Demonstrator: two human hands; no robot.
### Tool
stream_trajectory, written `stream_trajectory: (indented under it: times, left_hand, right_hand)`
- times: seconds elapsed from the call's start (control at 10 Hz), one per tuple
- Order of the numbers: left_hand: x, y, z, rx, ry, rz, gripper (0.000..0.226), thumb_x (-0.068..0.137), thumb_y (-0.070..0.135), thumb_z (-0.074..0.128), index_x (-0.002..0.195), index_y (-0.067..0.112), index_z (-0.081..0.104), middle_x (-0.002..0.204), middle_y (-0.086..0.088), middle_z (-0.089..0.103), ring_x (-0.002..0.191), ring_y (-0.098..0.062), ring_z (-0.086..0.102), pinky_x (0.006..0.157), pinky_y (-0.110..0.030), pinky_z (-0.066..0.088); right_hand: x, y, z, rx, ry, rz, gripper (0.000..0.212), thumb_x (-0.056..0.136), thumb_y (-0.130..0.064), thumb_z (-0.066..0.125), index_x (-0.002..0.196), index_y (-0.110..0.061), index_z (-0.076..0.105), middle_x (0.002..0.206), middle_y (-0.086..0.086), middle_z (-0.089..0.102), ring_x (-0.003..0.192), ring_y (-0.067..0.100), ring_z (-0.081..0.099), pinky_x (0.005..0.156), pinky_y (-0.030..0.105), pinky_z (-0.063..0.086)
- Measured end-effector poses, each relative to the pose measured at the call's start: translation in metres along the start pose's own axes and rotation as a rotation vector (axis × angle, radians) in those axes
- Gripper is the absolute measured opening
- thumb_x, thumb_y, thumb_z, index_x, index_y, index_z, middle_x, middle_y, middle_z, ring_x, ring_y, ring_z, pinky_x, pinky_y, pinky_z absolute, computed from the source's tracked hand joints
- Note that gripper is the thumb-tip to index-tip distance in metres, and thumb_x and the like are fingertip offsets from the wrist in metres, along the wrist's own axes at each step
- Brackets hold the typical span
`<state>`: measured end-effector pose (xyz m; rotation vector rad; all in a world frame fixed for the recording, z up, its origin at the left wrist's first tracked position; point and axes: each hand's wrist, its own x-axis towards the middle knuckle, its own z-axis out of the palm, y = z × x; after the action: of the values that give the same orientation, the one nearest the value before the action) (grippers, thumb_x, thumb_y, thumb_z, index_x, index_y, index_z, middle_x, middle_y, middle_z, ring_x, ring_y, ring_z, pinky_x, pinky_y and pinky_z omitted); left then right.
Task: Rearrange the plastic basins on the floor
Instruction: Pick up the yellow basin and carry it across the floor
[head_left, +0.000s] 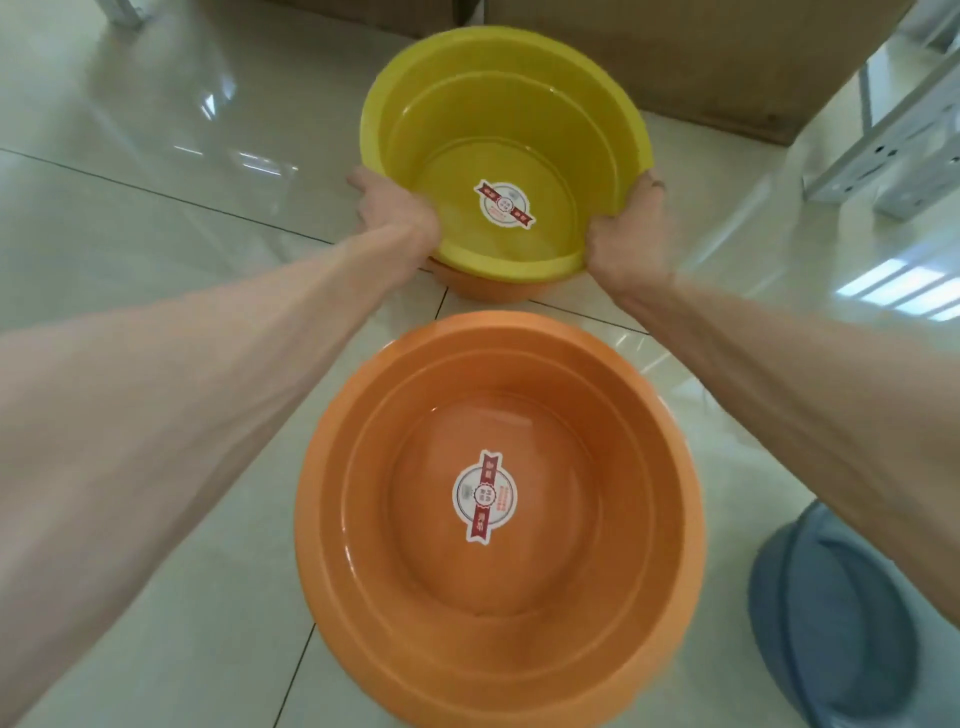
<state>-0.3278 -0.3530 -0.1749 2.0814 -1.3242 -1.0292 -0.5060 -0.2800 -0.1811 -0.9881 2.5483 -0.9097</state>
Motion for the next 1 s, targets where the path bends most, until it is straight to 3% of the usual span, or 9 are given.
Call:
stream_trajectory:
  times: [0.1, 0.2, 0.3, 0.4, 0.5, 0.6, 0.7, 0.9, 1.0]
  left_hand:
    - [-0.003, -0.004, 0.001, -0.161, -0.107, -0.077, 0.06, 0.092, 0.021, 0.042, 0.15, 0.013, 0.03, 0.144, -0.013, 0.053, 0.122, -0.031, 0.062, 0.067, -0.036, 0.055]
    - [-0.004, 0.014, -0.006, -0.349, -0.073, -0.182, 0.042, 0.098, 0.014, 0.041, 0.139, 0.015, 0.045, 0.133, -0.011, 0.062, 0.108, -0.031, 0.067, 0.048, -0.042, 0.056]
    - [-0.025, 0.03, -0.027, -0.3, -0.137, -0.17, 0.039, 0.096, 0.011, 0.042, 0.135, 0.009, 0.045, 0.127, -0.013, 0.061, 0.107, -0.033, 0.067, 0.071, -0.055, 0.061]
    - [-0.053, 0.064, -0.069, -0.321, -0.17, -0.063, 0.027, 0.094, -0.005, 0.039, 0.116, 0.009, 0.041, 0.09, -0.007, 0.051, 0.074, -0.028, 0.06, 0.058, -0.056, 0.059]
    - [-0.101, 0.085, -0.128, -0.428, -0.221, -0.015, 0.043, 0.087, -0.014, 0.04, 0.125, 0.004, 0.047, 0.099, -0.009, 0.059, 0.076, -0.028, 0.065, 0.042, -0.045, 0.058]
    - [-0.162, 0.061, -0.166, -0.414, -0.194, -0.04, 0.034, 0.082, -0.014, 0.051, 0.111, 0.004, 0.055, 0.099, -0.01, 0.064, 0.071, -0.022, 0.063, 0.045, -0.039, 0.058]
    - [-0.225, 0.003, -0.181, -0.352, -0.202, -0.149, 0.032, 0.081, -0.013, 0.057, 0.086, 0.019, 0.054, 0.085, -0.002, 0.065, 0.077, -0.022, 0.064, 0.066, -0.041, 0.057]
    - [-0.276, -0.087, -0.178, -0.079, -0.264, -0.239, 0.06, 0.081, -0.01, 0.061, 0.126, 0.023, 0.04, 0.11, 0.004, 0.059, 0.116, -0.031, 0.058, 0.095, -0.042, 0.048]
    - [-0.272, -0.112, -0.165, 0.086, -0.28, -0.185, 0.088, 0.082, -0.007, 0.059, 0.154, 0.02, 0.017, 0.149, -0.007, 0.041, 0.14, -0.031, 0.039, 0.116, -0.046, 0.034]
  right_hand:
    - [0.003, 0.0, -0.001, 0.066, -0.006, 0.021, 0.058, 0.081, 0.0, 0.052, 0.138, -0.001, 0.044, 0.138, 0.016, 0.051, 0.122, 0.033, 0.058, 0.099, 0.036, 0.046]
    - [0.005, 0.0, -0.01, 0.118, -0.059, 0.016, 0.062, 0.078, 0.002, 0.055, 0.139, 0.001, 0.043, 0.137, 0.017, 0.053, 0.121, 0.033, 0.059, 0.099, 0.036, 0.047]
    - [-0.002, -0.003, -0.027, 0.195, -0.091, 0.045, 0.05, 0.068, -0.001, 0.057, 0.119, -0.006, 0.057, 0.114, 0.014, 0.066, 0.103, 0.03, 0.067, 0.083, 0.036, 0.053]
    - [-0.002, -0.031, -0.076, 0.216, 0.004, 0.0, 0.04, 0.066, -0.01, 0.058, 0.105, -0.013, 0.064, 0.099, 0.008, 0.071, 0.091, 0.023, 0.069, 0.073, 0.029, 0.051]
    - [-0.034, -0.052, -0.146, 0.294, 0.081, -0.177, 0.054, 0.066, -0.015, 0.058, 0.119, -0.008, 0.066, 0.108, 0.003, 0.073, 0.094, 0.013, 0.071, 0.083, 0.023, 0.058]
    - [-0.103, -0.049, -0.206, 0.27, 0.049, -0.251, 0.075, 0.075, -0.006, 0.06, 0.147, 0.0, 0.042, 0.142, 0.007, 0.058, 0.123, 0.007, 0.058, 0.102, 0.014, 0.047]
    - [-0.177, -0.016, -0.227, 0.241, -0.092, -0.153, 0.079, 0.08, -0.007, 0.063, 0.153, -0.009, 0.033, 0.154, 0.006, 0.045, 0.131, 0.018, 0.055, 0.111, 0.041, 0.044]
    - [-0.26, 0.047, -0.215, 0.169, -0.29, 0.067, 0.079, 0.086, -0.001, 0.066, 0.155, -0.013, 0.029, 0.159, 0.003, 0.036, 0.144, 0.023, 0.041, 0.116, 0.044, 0.038]
    - [-0.266, 0.063, -0.193, 0.037, -0.368, 0.077, 0.076, 0.09, -0.005, 0.062, 0.156, -0.009, 0.023, 0.162, 0.007, 0.029, 0.149, 0.021, 0.031, 0.12, 0.025, 0.017]
